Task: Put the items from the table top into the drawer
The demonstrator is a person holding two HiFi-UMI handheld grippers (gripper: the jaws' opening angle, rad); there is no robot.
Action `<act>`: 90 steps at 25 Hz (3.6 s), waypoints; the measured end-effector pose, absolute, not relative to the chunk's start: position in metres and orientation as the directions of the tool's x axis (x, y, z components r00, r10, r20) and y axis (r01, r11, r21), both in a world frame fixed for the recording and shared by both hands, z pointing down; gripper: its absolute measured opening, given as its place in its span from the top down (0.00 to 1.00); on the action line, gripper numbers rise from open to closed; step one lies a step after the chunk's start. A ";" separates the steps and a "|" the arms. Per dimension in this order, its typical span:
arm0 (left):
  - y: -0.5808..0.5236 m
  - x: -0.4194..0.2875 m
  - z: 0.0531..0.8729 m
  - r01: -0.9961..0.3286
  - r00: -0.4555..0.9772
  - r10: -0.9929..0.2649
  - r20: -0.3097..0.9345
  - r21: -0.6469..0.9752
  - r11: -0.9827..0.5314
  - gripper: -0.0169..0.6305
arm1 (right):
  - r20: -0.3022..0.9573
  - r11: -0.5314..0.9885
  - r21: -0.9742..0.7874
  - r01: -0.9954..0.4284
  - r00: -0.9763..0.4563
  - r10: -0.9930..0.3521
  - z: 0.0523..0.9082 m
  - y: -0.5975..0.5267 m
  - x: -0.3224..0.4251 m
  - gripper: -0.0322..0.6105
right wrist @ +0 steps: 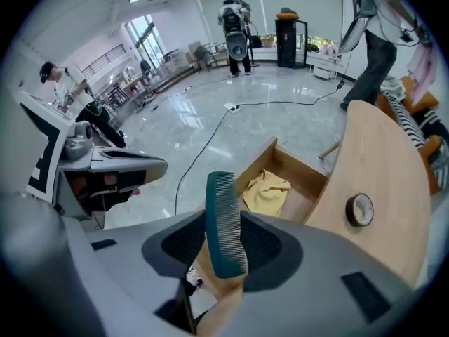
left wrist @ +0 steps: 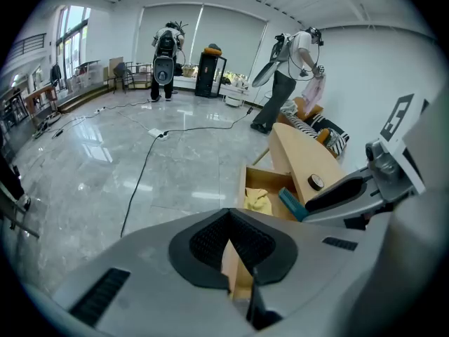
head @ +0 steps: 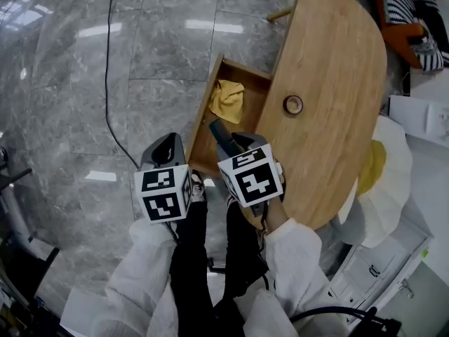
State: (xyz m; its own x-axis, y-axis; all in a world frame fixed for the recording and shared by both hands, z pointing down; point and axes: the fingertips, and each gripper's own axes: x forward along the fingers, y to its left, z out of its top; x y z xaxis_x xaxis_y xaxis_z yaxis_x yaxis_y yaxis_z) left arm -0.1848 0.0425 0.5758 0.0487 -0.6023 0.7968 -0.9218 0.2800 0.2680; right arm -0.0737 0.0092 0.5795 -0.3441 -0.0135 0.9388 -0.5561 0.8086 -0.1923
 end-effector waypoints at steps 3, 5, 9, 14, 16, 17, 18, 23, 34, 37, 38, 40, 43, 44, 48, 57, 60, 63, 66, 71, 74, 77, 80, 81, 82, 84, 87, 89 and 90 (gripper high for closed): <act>0.043 -0.185 0.580 -0.921 0.051 -0.597 0.800 0.270 0.282 0.97 | 0.935 0.787 -0.206 -0.581 -0.354 -0.016 0.582 0.007 -0.075 0.63; 0.043 -0.185 0.581 -0.920 0.054 -0.594 0.802 0.271 0.283 0.97 | 0.937 0.771 -0.201 -0.604 -0.347 -0.028 0.585 0.004 -0.073 0.62; 0.041 -0.187 0.581 -0.920 0.052 -0.594 0.803 0.269 0.283 0.97 | 0.938 0.761 -0.192 -0.620 -0.344 -0.043 0.588 0.001 -0.069 0.58; 0.042 -0.191 0.583 -0.916 0.040 -0.591 0.805 0.265 0.300 0.97 | 0.938 0.762 -0.191 -0.619 -0.345 -0.045 0.590 0.000 -0.069 0.58; 0.043 -0.191 0.583 -0.915 0.038 -0.590 0.807 0.265 0.304 0.97 | 0.937 0.763 -0.189 -0.618 -0.345 -0.047 0.589 -0.001 -0.068 0.58; 0.043 -0.190 0.583 -0.915 0.038 -0.589 0.807 0.264 0.304 0.97 | 0.937 0.763 -0.189 -0.618 -0.346 -0.048 0.589 -0.001 -0.067 0.58; 0.042 -0.189 0.583 -0.916 0.038 -0.588 0.808 0.264 0.303 0.97 | 0.937 0.764 -0.189 -0.617 -0.347 -0.048 0.588 -0.002 -0.067 0.58; 0.042 -0.183 0.582 -0.917 0.041 -0.588 0.808 0.264 0.299 0.97 | 0.935 0.764 -0.181 -0.619 -0.348 -0.061 0.587 -0.005 -0.062 0.58; 0.040 -0.167 0.580 -0.926 0.055 -0.591 0.805 0.263 0.272 0.97 | 0.929 0.695 -0.186 -0.694 -0.355 -0.106 0.584 -0.010 -0.039 0.66; 0.037 -0.163 0.576 -0.928 0.055 -0.601 0.797 0.264 0.265 0.97 | 0.927 0.670 -0.174 -0.722 -0.349 -0.135 0.580 -0.015 -0.029 0.72; 0.036 -0.161 0.575 -0.928 0.056 -0.603 0.796 0.264 0.262 0.97 | 0.927 0.663 -0.169 -0.729 -0.346 -0.145 0.579 -0.016 -0.026 0.74; 0.034 -0.158 0.573 -0.930 0.058 -0.604 0.795 0.264 0.257 0.97 | 0.925 0.653 -0.161 -0.740 -0.344 -0.162 0.576 -0.019 -0.020 0.79; 0.033 -0.151 0.573 -0.932 0.062 -0.604 0.794 0.263 0.250 0.97 | 0.916 0.637 -0.168 -0.752 -0.358 -0.182 0.572 -0.020 -0.015 0.84; 0.033 -0.149 0.573 -0.933 0.064 -0.604 0.794 0.263 0.247 0.97 | 0.913 0.632 -0.171 -0.756 -0.363 -0.188 0.570 -0.021 -0.013 0.84; 0.034 -0.138 0.574 -0.938 0.068 -0.601 0.797 0.256 0.233 0.97 | 0.912 0.625 -0.167 -0.762 -0.361 -0.196 0.568 -0.019 -0.003 0.85; 0.025 -0.112 0.572 -0.952 0.109 -0.601 0.792 0.258 0.168 0.97 | 0.917 0.577 -0.191 -0.794 -0.354 -0.184 0.568 -0.014 0.024 0.85; 0.018 -0.106 0.570 -0.955 0.123 -0.601 0.790 0.258 0.144 0.97 | 0.919 0.555 -0.183 -0.811 -0.341 -0.196 0.566 -0.017 0.032 0.85; 0.014 -0.098 0.566 -0.960 0.139 -0.597 0.790 0.255 0.114 0.97 | 0.919 0.531 -0.179 -0.828 -0.334 -0.210 0.558 -0.019 0.040 0.85; 0.000 -0.086 0.562 -0.963 0.155 -0.605 0.781 0.257 0.084 0.97 | 0.911 0.501 -0.179 -0.847 -0.334 -0.240 0.553 -0.029 0.054 0.85; -0.015 -0.060 0.567 -0.969 0.151 -0.598 0.787 0.238 0.068 0.97 | 0.910 0.468 -0.208 -0.859 -0.346 -0.230 0.566 -0.038 0.081 0.85; -0.014 -0.050 0.574 -0.964 0.136 -0.577 0.805 0.242 0.110 0.97 | 0.910 0.484 -0.224 -0.846 -0.360 -0.208 0.570 -0.045 0.087 0.85; -0.018 -0.038 0.576 -0.965 0.132 -0.563 0.816 0.235 0.113 0.97 | 0.911 0.502 -0.226 -0.835 -0.363 -0.195 0.570 -0.056 0.097 0.85; -0.032 -0.030 0.577 -0.964 0.126 -0.568 0.813 0.234 0.122 0.97 | 0.912 0.516 -0.223 -0.827 -0.364 -0.189 0.571 -0.068 0.103 0.85; -0.037 -0.029 0.577 -0.963 0.123 -0.570 0.812 0.236 0.130 0.97 | 0.913 0.520 -0.223 -0.824 -0.364 -0.186 0.572 -0.072 0.104 0.85; -0.042 -0.028 0.578 -0.962 0.120 -0.572 0.812 0.238 0.137 0.97 | 0.913 0.524 -0.223 -0.822 -0.364 -0.182 0.573 -0.075 0.104 0.85; -0.051 -0.027 0.579 -0.959 0.115 -0.574 0.811 0.240 0.147 0.97 | 0.916 0.529 -0.225 -0.818 -0.363 -0.172 0.576 -0.081 0.106 0.85; -0.066 -0.026 0.582 -0.959 0.108 -0.576 0.810 0.238 0.155 0.97 | 0.919 0.532 -0.224 -0.817 -0.359 -0.165 0.581 -0.094 0.108 0.85; -0.074 -0.027 0.583 -0.958 0.104 -0.577 0.810 0.237 0.162 0.97 | 0.917 0.536 -0.222 -0.814 -0.361 -0.168 0.582 -0.104 0.109 0.85; -0.077 -0.027 0.584 -0.957 0.101 -0.576 0.811 0.237 0.166 0.97 | 0.915 0.540 -0.224 -0.812 -0.366 -0.171 0.582 -0.110 0.108 0.85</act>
